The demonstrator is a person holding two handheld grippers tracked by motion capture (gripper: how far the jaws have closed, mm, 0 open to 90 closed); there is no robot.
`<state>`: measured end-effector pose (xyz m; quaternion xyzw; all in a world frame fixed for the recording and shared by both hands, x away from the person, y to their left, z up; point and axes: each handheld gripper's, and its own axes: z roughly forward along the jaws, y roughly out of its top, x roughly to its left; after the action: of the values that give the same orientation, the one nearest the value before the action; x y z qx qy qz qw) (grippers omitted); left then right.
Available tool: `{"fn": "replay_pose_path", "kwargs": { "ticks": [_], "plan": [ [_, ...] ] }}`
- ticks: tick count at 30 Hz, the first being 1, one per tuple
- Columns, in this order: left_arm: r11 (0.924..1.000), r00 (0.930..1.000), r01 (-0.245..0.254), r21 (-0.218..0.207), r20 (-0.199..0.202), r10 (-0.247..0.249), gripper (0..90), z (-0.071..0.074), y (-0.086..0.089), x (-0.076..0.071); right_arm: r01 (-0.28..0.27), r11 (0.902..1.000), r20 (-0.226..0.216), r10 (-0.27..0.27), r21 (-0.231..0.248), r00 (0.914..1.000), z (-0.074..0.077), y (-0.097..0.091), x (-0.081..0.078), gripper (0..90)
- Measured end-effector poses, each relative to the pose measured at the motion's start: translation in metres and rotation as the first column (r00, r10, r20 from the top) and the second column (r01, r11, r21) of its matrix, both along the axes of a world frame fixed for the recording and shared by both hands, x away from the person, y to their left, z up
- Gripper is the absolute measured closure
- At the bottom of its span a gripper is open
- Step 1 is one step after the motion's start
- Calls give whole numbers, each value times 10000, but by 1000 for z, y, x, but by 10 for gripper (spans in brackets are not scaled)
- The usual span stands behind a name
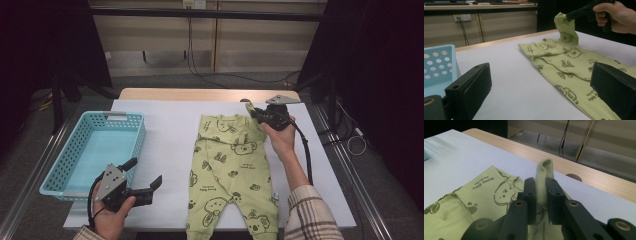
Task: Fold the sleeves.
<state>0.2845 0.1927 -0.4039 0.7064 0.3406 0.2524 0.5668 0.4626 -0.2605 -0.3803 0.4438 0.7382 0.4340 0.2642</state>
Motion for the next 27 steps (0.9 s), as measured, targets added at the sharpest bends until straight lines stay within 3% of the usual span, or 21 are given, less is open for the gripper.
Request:
{"fn": "replay_pose_path", "kwargs": {
  "ticks": [6, 7, 13, 18, 27],
  "plan": [
    [9998, 10000, 0, 198, 10, 0, 35, 0, 1, 1, -46, 10000, -91, 46, 36, 9999, -3, 6, 3, 796],
    [10000, 10000, 39, -40, -27, -40, 35, -1, -1, 0, -89, 10000, -94, 89, 35, 9999, -4, 7, 4, 797],
    [9999, 10000, 53, 152, -52, -53, 35, 0, 0, 1, -146, 9998, -236, 148, 103, 9996, -7, 13, 5, 796],
    [10000, 10000, 19, 95, -47, -18, 35, 0, 0, 0, -354, 9994, -247, 353, -30, 9991, -10, 20, 8, 796],
    [10000, 10000, 45, -38, -29, -45, 35, -1, -1, 0, -615, 9980, -643, 603, -157, 9961, -21, 30, 9, 794]
  ]
}}
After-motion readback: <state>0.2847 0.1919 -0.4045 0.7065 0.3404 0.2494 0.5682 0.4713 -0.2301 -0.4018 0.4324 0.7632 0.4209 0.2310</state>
